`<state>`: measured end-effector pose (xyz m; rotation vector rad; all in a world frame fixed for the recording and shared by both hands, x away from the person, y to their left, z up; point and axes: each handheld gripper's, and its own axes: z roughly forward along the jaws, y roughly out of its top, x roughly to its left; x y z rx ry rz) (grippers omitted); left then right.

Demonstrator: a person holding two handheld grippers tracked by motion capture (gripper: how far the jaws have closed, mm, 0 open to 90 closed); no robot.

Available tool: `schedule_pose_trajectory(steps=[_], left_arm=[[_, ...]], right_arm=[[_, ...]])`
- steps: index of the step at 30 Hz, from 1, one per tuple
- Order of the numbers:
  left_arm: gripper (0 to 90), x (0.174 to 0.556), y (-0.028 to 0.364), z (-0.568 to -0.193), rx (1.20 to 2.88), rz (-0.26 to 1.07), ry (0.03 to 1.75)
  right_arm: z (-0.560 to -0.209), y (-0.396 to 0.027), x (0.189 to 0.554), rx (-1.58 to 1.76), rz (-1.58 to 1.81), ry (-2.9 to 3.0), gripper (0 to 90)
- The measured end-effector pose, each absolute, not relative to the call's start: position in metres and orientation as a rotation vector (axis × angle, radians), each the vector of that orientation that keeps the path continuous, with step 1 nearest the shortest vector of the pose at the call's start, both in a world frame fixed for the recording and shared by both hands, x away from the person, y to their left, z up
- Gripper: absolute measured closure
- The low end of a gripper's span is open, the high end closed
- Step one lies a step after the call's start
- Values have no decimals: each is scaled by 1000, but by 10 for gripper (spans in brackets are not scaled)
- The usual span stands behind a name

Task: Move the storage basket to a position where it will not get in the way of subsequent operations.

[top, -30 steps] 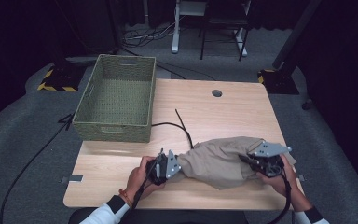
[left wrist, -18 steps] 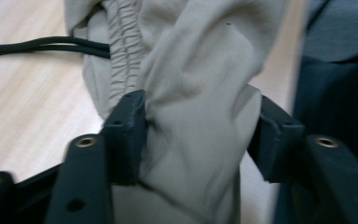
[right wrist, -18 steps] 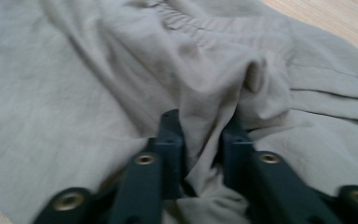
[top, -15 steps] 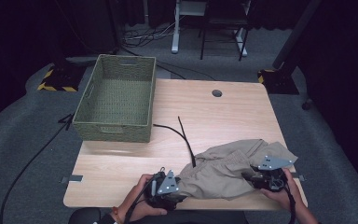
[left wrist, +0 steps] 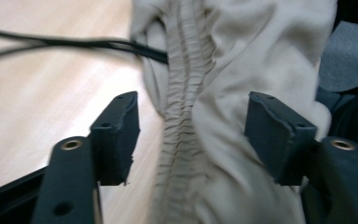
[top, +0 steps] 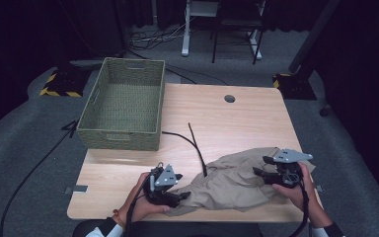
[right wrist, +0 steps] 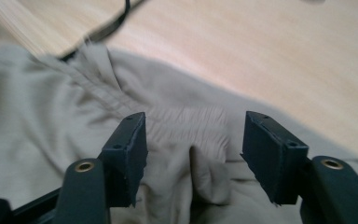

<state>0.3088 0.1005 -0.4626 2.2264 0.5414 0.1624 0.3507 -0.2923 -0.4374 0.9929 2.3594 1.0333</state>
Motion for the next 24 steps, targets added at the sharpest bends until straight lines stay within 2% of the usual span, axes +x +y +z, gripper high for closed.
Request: schedule_pose_trajectory(steps=[3,6,11,15,18,21,24], left_arm=[[310,312,94,-470,2242,163,563],[299,309,89,-476,2282,183,574],[287,299,75,-485,2375,251,548],[254,307,76,-490,2357,173,622],[275,312,79,-493,2348,99,623],[359,311,76,-489,2384,94,587],[385,313,76,-487,2401,94,563]], right_arm=[[-455,-290,357,1025,956,2445,379],[-468,-291,355,1031,894,2511,346],[-482,-291,348,1003,857,2539,345],[-483,-291,350,1027,864,2544,347],[-482,-289,352,1007,858,2564,411],[-481,-287,352,1001,845,2570,533],[-478,-286,352,971,842,2556,666]])
